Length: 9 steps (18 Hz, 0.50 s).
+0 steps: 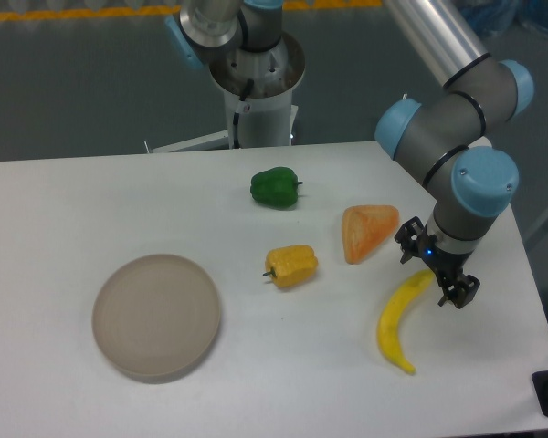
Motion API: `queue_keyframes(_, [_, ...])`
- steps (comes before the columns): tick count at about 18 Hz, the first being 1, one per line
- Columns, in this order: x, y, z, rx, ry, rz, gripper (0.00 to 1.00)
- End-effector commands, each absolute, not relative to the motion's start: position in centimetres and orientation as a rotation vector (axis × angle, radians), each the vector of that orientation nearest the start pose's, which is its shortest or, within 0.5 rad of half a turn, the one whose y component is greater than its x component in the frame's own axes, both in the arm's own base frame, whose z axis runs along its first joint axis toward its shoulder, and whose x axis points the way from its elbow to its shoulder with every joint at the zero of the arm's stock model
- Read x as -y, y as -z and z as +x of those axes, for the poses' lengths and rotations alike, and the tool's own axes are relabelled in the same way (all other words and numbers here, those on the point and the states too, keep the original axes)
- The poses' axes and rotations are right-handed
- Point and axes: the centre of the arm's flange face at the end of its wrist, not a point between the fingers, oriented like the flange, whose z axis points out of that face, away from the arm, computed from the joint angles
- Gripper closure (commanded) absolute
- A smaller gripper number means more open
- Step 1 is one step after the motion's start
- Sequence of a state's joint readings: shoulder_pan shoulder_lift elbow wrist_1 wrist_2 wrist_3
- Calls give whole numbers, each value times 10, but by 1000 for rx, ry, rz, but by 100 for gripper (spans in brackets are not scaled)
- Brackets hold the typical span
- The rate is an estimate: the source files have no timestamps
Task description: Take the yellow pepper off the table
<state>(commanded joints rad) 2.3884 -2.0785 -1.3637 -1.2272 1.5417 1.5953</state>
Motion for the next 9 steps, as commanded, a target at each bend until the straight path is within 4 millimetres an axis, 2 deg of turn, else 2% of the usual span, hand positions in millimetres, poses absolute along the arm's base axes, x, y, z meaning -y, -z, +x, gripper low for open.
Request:
queue_keyframes(6, [-569,-323,-406,-1172,-52,-2870,0])
queue_keyframes(9, [-563,-315,-397,-1155,-14,-2874,0])
